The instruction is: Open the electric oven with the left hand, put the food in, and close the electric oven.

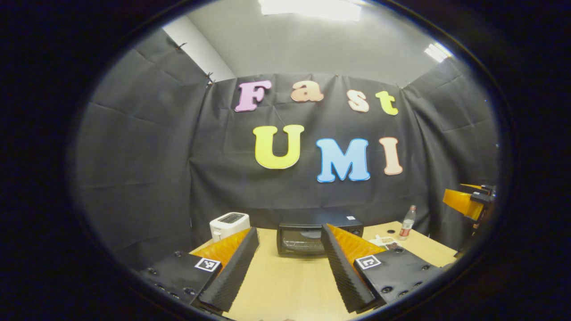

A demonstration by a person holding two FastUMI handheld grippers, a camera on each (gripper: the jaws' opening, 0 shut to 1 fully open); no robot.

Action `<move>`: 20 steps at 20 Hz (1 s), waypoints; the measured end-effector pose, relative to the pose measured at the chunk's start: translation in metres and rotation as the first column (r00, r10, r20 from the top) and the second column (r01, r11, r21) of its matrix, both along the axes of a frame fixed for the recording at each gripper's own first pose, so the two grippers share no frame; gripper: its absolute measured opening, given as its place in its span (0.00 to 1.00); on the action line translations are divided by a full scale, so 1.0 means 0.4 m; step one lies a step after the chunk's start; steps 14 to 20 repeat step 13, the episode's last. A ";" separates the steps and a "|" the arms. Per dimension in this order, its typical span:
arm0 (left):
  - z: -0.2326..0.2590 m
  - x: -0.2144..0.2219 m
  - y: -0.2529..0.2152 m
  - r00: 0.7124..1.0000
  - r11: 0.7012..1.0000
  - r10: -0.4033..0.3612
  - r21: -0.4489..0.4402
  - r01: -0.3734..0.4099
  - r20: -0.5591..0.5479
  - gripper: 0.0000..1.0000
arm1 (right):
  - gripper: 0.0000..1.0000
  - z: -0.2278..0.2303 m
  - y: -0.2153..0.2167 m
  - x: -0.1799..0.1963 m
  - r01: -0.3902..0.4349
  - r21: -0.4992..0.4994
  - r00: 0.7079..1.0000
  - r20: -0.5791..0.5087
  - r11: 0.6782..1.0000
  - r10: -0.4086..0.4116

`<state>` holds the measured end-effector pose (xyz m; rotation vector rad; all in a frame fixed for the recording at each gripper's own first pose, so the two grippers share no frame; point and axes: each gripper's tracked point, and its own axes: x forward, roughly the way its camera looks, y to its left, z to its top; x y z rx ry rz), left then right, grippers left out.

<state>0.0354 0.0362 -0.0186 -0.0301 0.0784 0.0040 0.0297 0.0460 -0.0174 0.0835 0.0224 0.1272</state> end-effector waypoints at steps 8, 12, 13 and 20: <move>0.021 -0.057 0.039 1.000 1.000 -0.007 0.015 0.007 0.026 0.98 | 0.98 0.004 0.041 -0.040 -0.002 0.019 1.000 0.009 1.000 0.002; 0.016 -0.071 0.052 1.000 1.000 0.004 0.006 -0.004 0.023 0.97 | 0.98 0.021 0.047 -0.035 -0.006 0.009 1.000 0.025 1.000 0.006; 0.011 -0.073 0.058 1.000 1.000 0.009 0.001 -0.009 0.021 0.97 | 0.98 0.027 0.050 -0.034 -0.009 0.012 1.000 0.029 1.000 0.009; 0.011 -0.073 0.058 1.000 1.000 0.009 0.001 -0.009 0.021 0.97 | 0.98 0.027 0.050 -0.034 -0.009 0.012 1.000 0.029 1.000 0.009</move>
